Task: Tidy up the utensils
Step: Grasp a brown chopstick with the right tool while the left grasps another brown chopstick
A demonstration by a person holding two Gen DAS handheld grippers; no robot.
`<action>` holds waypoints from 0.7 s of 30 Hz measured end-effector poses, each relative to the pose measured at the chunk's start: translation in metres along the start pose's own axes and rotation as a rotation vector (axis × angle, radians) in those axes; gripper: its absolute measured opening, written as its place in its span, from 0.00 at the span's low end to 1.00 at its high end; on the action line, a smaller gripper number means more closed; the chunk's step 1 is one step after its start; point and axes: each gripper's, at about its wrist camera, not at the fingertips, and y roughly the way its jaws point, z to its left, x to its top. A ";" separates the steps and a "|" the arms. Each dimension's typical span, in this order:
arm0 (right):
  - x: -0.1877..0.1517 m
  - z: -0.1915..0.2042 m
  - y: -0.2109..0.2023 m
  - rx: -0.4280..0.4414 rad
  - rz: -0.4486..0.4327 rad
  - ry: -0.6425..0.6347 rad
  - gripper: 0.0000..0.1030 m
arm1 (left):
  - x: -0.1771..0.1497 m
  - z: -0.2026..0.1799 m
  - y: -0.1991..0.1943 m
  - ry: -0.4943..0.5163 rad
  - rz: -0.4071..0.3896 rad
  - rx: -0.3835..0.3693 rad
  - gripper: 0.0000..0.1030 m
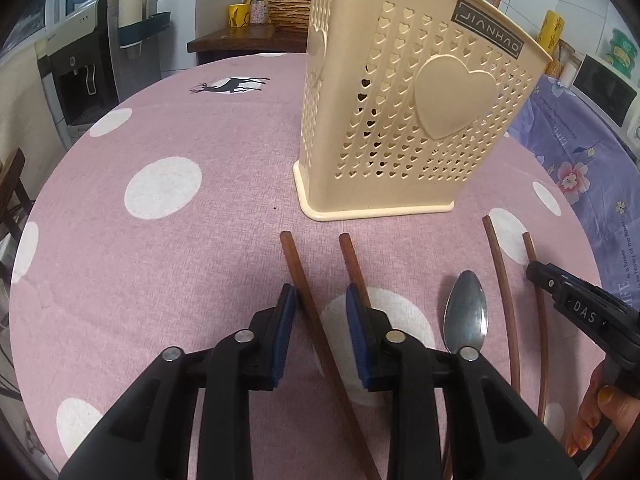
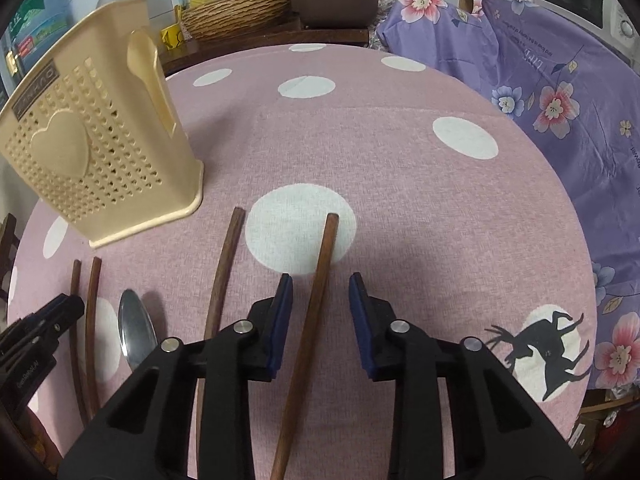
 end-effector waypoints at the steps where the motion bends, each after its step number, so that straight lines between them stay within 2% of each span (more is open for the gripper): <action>1: 0.001 0.001 0.001 -0.005 -0.002 -0.003 0.22 | 0.001 0.001 0.001 -0.001 0.001 -0.001 0.19; 6: 0.006 0.007 0.006 -0.015 -0.016 -0.031 0.13 | 0.005 0.002 0.003 -0.003 0.006 -0.015 0.11; 11: 0.010 0.008 0.007 -0.002 -0.017 -0.031 0.09 | 0.008 0.000 0.006 0.007 0.008 -0.019 0.10; 16: 0.010 0.003 0.007 0.038 -0.019 -0.003 0.09 | 0.010 -0.001 0.008 0.000 0.005 -0.022 0.10; 21: 0.012 0.001 0.010 0.122 -0.011 0.031 0.08 | 0.013 0.002 0.009 -0.024 0.007 -0.038 0.09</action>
